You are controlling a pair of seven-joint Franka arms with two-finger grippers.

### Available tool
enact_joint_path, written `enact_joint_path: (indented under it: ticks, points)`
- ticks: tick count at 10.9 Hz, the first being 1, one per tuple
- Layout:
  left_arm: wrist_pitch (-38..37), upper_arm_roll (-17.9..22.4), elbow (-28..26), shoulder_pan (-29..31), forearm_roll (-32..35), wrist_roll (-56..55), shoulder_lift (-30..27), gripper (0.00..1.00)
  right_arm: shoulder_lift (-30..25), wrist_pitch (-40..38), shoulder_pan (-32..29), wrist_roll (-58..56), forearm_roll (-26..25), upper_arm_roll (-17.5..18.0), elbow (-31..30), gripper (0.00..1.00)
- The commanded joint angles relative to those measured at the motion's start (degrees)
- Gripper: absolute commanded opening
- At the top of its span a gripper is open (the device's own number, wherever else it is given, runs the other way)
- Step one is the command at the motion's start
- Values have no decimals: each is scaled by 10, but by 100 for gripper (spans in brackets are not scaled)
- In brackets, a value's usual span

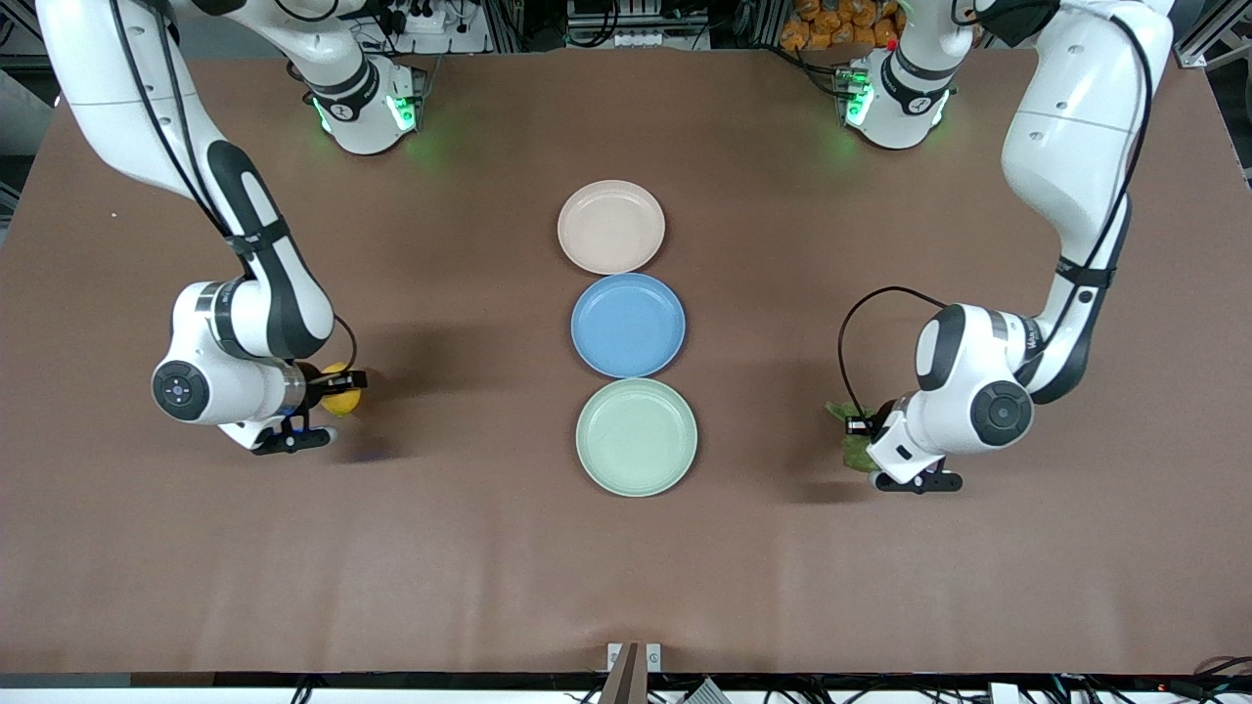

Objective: Place lemon and lettuce in plates
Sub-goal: 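Carry the lemon toward the cream plate while the left gripper carries lettuce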

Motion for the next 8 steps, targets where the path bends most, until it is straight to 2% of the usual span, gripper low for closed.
enact_joint_path:
  ticks: [1,4,7,8]
  points:
    - [-65,-10,35,-28,14,-8,-53,0,-43,-47,48,90,38,2,-7,6]
    - [-49,-10,65,-86,2,-23,-42,0,-80,-47,104,157,87,2,-42,6]
    - [56,-10,70,-139,-21,-113,-21,0,-102,-54,167,253,97,3,-46,7]
    - [95,-10,70,-156,-22,-156,-13,0,-111,-54,182,278,116,3,-52,7]
